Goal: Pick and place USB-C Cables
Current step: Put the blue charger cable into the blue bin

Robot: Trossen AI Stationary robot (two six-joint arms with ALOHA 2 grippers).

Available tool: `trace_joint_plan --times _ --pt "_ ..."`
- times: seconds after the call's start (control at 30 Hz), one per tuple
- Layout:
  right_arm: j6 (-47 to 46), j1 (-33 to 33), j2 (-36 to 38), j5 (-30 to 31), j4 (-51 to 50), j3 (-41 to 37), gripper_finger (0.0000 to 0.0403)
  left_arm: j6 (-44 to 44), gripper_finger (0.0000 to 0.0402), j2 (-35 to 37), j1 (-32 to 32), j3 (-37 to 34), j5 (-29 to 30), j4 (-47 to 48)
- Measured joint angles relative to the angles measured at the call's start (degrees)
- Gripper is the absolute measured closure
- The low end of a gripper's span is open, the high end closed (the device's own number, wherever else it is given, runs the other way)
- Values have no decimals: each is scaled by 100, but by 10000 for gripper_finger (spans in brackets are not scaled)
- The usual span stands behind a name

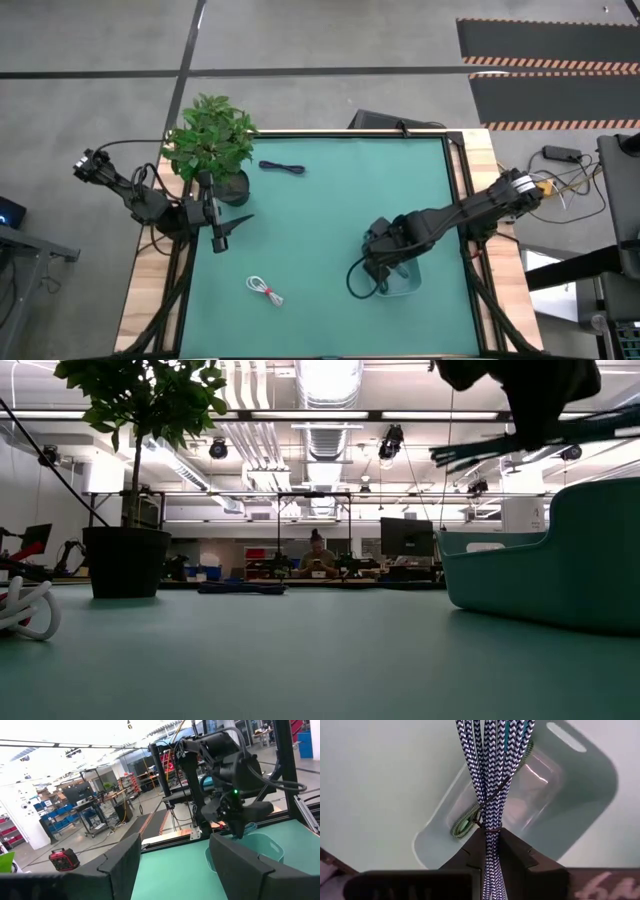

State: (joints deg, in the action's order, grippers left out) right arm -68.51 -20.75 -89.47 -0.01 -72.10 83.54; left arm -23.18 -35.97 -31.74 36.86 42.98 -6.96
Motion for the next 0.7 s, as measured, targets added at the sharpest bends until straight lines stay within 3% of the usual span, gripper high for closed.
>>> trace_joint_plan --times 0.7 --pt "-116 2 0 -404 1160 -1249 374 -2 180 -2 0 0 0 0"
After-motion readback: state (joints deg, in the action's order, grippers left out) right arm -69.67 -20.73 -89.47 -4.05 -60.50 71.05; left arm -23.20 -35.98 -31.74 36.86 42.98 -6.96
